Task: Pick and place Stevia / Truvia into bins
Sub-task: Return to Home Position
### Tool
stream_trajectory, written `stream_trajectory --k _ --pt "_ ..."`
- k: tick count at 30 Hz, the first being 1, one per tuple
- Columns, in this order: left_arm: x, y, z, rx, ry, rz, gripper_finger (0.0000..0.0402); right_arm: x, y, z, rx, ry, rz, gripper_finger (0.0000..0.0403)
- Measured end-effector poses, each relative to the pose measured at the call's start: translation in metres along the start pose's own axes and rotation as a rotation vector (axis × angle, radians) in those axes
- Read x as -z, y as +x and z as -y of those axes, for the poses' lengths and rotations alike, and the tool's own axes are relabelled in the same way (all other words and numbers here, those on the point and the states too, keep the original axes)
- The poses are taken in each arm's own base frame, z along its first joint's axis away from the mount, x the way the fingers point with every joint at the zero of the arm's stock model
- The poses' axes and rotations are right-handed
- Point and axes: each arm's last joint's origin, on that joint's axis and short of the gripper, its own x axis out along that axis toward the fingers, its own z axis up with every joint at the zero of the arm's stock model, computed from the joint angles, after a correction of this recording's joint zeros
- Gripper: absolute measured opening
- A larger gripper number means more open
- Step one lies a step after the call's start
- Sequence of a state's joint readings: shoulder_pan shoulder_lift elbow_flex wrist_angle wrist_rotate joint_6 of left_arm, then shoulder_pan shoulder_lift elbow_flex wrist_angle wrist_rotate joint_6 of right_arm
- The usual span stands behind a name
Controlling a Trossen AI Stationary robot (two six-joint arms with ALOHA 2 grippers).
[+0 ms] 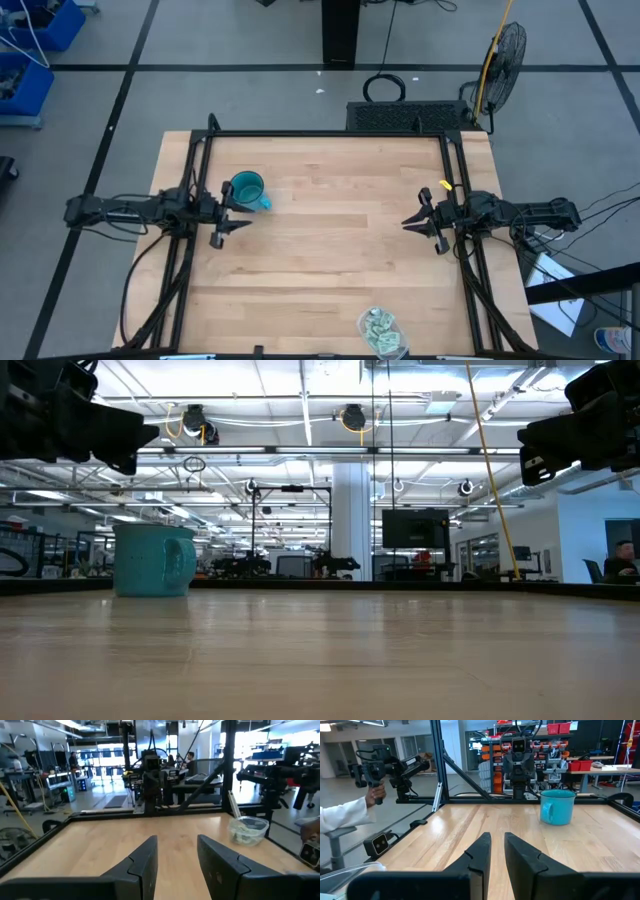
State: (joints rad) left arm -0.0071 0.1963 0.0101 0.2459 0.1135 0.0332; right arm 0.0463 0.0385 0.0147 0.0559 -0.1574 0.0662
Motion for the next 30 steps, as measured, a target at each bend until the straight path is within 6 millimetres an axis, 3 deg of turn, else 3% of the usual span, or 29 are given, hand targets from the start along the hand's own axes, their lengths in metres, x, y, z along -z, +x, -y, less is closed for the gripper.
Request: stream_trajectory --k 6,11,23,30 --pt "-0.006 -0.006 0.002 0.044 -0.007 0.069 0.0145 0.0 0.0 0.0 0.0 0.0 0.0 0.005" --pt "0.0 -0.011 0.004 0.081 -0.045 0.017 0.0145 0.0 0.0 0.0 0.0 0.0 0.0 0.005" --pt "0.008 -0.01 -0.001 -0.086 0.003 -0.077 0.0145 0.0 0.0 0.0 0.0 0.0 0.0 0.005" --pt "0.008 -0.01 -0.001 -0.092 0.006 -0.076 0.0145 0.0 0.0 0.0 0.0 0.0 0.0 0.005"
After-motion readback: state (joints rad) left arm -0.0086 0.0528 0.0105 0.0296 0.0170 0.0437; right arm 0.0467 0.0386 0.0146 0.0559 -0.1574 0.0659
